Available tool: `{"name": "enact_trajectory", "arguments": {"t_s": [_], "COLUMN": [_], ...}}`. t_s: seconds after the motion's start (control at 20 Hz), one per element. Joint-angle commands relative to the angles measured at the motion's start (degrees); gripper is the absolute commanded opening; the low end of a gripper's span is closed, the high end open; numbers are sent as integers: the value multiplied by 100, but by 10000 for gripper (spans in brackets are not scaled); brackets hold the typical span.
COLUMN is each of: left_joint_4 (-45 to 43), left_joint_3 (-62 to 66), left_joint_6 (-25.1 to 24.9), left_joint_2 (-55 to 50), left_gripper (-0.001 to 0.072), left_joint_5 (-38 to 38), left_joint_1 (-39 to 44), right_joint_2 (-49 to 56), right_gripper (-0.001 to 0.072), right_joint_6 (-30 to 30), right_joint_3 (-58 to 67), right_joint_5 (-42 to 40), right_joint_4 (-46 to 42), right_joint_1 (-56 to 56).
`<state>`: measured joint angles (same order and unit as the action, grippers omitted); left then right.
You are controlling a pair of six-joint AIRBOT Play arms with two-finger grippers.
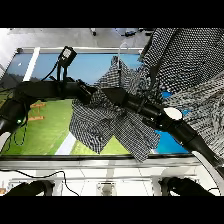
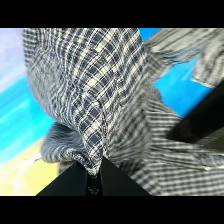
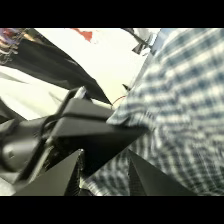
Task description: Fold the clothes and pants, and hang the long-sleeved shirts on hangers.
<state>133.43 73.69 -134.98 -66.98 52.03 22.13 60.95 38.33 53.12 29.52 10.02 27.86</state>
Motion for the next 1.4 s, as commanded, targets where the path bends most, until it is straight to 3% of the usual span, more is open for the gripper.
{"name": "enact_trajectory", "arguments": {"t_s": [0.0,0.3,0.35,0.4,0.45,0.5,0.6,0.65,0.7,0.85,0.95,1.35], "left_joint_4": [79,76,79,74,61,22,-13,-11,-9,-9,-7,-496], "left_joint_3": [7,7,7,7,7,7,7,7,7,7,7,7], "left_joint_6": [-7,-44,-44,-44,-44,-42,-42,-42,-39,-39,-33,-17], "left_joint_2": [4,2,2,2,2,2,2,4,15,122,326,1803], "left_gripper": [34,35,34,35,35,35,47,114,243,266,369,369], "left_joint_5": [90,87,90,87,87,90,90,90,94,96,103,136], "left_joint_1": [260,748,754,769,765,765,763,763,763,763,763,763], "right_joint_2": [138,448,448,448,442,426,319,227,109,-306,-560,-1088], "right_gripper": [360,368,344,237,54,39,37,37,36,35,35,35], "right_joint_6": [9,-92,-92,-92,-90,-94,-142,-210,-208,-205,-203,-199], "right_joint_3": [4,9,9,9,11,11,11,11,11,33,138,1086], "right_joint_5": [-50,-442,-544,-553,-551,-538,-577,-708,-883,-1578,-1971,-2732], "right_joint_4": [153,1156,1231,1276,1311,1307,1187,1169,1108,785,520,-205], "right_joint_1": [42,81,81,81,81,81,68,70,68,68,68,68]}}
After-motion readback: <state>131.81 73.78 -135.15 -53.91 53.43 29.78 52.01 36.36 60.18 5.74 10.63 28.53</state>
